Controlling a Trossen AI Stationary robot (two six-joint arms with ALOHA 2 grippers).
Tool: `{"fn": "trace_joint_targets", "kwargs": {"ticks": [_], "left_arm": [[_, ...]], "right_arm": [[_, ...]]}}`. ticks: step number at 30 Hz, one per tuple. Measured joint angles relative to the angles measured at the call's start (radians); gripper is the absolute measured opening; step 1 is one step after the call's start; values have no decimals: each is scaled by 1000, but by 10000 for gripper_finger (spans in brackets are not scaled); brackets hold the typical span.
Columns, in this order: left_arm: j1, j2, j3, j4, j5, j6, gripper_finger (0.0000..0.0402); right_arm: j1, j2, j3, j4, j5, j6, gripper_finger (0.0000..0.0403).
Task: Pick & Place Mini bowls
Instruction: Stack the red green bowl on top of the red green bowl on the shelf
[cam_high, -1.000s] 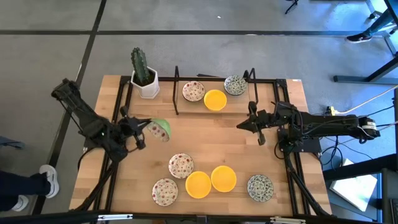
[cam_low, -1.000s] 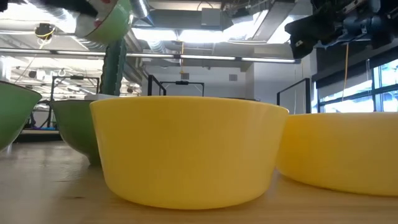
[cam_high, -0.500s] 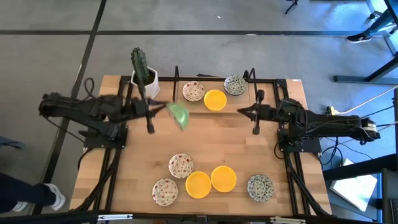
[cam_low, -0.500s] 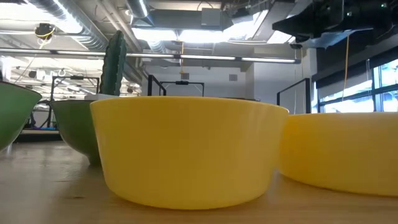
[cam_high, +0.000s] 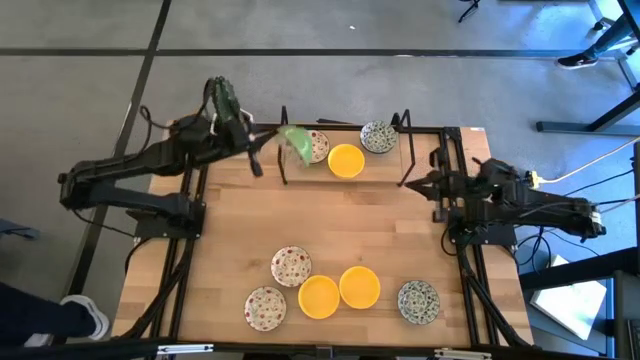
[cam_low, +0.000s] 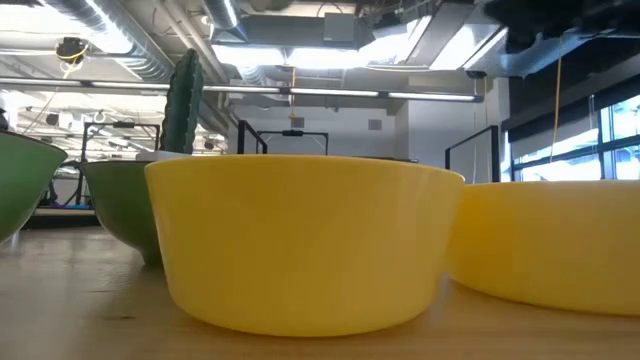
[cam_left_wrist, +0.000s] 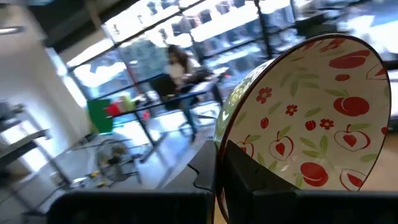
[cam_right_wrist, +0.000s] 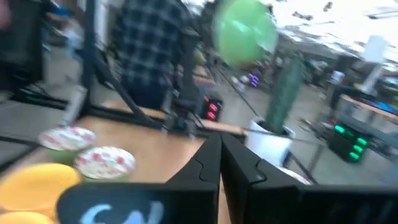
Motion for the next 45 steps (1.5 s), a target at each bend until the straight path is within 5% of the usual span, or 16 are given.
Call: {"fn": "trace_joint_targets", "kwargs": {"ticks": [10,13,23,34,45], "left_arm": [[236,131,0,66,290,-110,5],[255,154,-1,101,325,-121,6],[305,182,67,86,341,-187,5],[379,570,705,-485,346,10,5],[436,1007,1280,-1149,320,123,5]], "right_arm": [[-17,-21,-2,-31,-123,-100,10],[-24,-19,-2,-33,-217,-179,10],[-50,-17,0,-71,-148,-135,10],[-50,-14,-9,-167,-105,100,10],[-49,-13,-9,-142,-133,144,10]]}}
